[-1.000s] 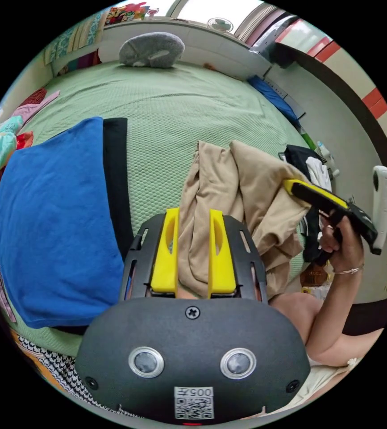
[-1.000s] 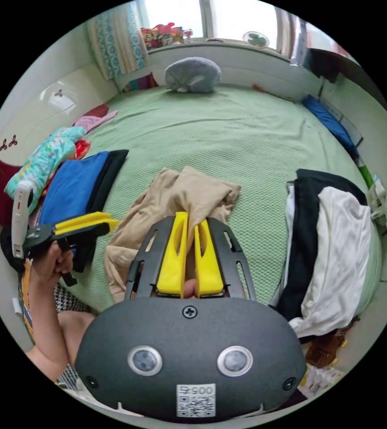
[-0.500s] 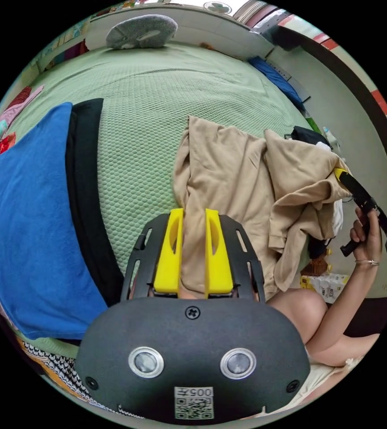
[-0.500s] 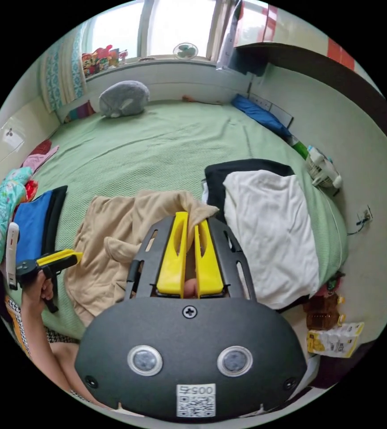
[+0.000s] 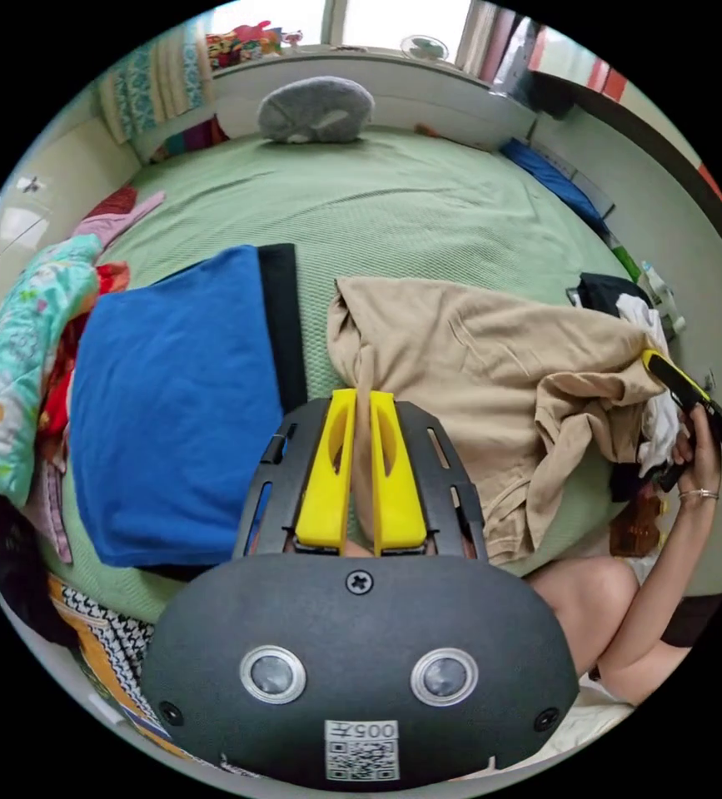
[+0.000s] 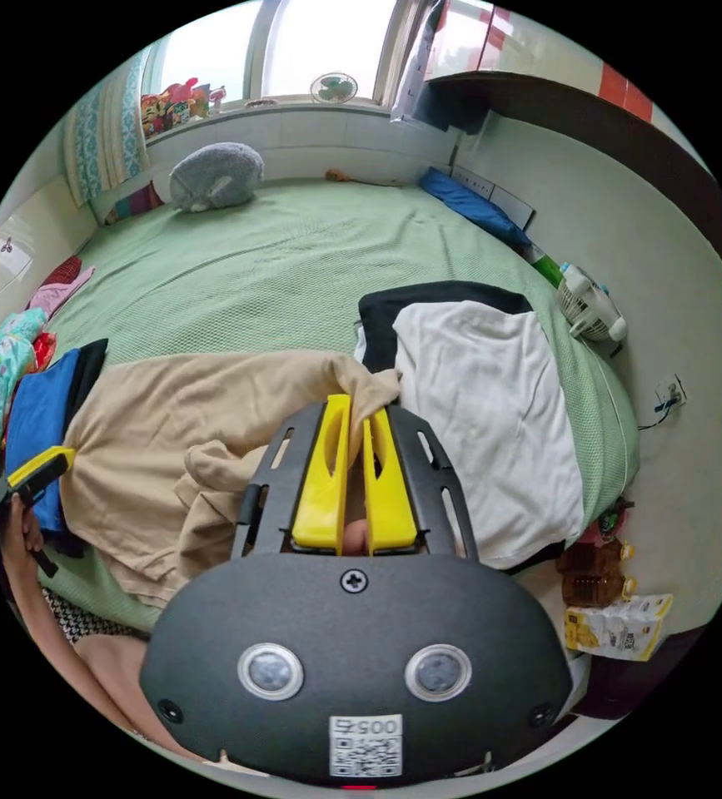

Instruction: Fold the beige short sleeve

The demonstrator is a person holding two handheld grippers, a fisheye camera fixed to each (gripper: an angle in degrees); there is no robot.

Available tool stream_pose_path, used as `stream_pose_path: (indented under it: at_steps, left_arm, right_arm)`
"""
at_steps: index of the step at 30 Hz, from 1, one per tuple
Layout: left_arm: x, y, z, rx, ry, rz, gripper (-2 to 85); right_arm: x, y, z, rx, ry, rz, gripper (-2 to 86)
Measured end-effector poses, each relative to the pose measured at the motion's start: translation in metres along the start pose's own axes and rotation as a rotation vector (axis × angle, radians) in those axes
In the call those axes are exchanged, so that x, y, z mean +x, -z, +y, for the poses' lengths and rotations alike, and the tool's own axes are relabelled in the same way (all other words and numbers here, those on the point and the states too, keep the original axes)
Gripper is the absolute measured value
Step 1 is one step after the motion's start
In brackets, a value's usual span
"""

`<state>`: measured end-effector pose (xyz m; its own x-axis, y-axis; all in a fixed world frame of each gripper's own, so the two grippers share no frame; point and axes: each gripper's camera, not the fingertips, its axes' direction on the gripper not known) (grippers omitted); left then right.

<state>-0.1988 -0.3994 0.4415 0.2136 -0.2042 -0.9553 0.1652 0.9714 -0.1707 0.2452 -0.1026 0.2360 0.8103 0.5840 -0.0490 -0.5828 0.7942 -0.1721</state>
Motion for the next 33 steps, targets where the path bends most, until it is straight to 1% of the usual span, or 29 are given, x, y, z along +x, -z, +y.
stream_pose_path:
  at_steps: [3, 7, 9, 13, 15, 17, 21, 23, 25, 27, 31, 33]
  left_arm:
    - [-0.020, 0.005, 0.004, 0.017, 0.082, -0.020, 4.5]
    - [-0.029, 0.002, 0.004, 0.036, 0.121, 0.006, 4.8]
    - [-0.026, -0.005, 0.003, -0.001, 0.124, 0.005, 5.7]
    - [-0.022, 0.003, 0.006, 0.036, 0.133, -0.029, 6.8]
    - [-0.020, 0.011, 0.012, 0.074, 0.117, 0.044, 6.5]
    - [-0.016, 0.010, 0.016, 0.068, 0.092, 0.135, 6.3]
    - [0.004, -0.007, 0.018, -0.010, 0.042, 0.233, 6.0]
    - [0.015, -0.017, 0.018, -0.051, 0.012, 0.300, 5.8]
    - [0.027, -0.024, 0.017, -0.079, -0.024, 0.309, 5.7]
    - [0.043, -0.032, 0.017, -0.098, -0.069, 0.230, 5.3]
    - [0.056, -0.048, 0.014, -0.139, -0.088, 0.206, 4.8]
    - [0.065, -0.059, 0.013, -0.156, -0.113, 0.164, 4.8]
  right_arm:
    - [-0.014, -0.011, -0.003, -0.014, 0.040, 0.007, -1.0]
    - [-0.029, -0.029, -0.010, -0.039, 0.056, 0.016, -0.1]
    - [-0.038, -0.041, -0.013, -0.076, 0.061, -0.012, 2.6]
    - [-0.044, -0.024, -0.014, -0.007, 0.064, -0.093, 8.9]
    - [-0.054, -0.014, -0.008, 0.014, 0.122, -0.191, 10.6]
    - [-0.067, -0.014, -0.005, -0.010, 0.194, -0.299, 11.6]
    - [-0.111, -0.033, -0.005, -0.124, 0.376, -0.456, 13.2]
    - [-0.133, -0.042, -0.003, -0.174, 0.451, -0.485, 13.3]
    - [-0.155, -0.047, 0.000, -0.197, 0.518, -0.451, 13.3]
    - [-0.183, -0.056, 0.006, -0.224, 0.589, -0.401, 13.3]
    - [-0.214, -0.081, 0.011, -0.304, 0.645, -0.309, 12.9]
    - [-0.229, -0.099, 0.013, -0.355, 0.665, -0.263, 12.6]
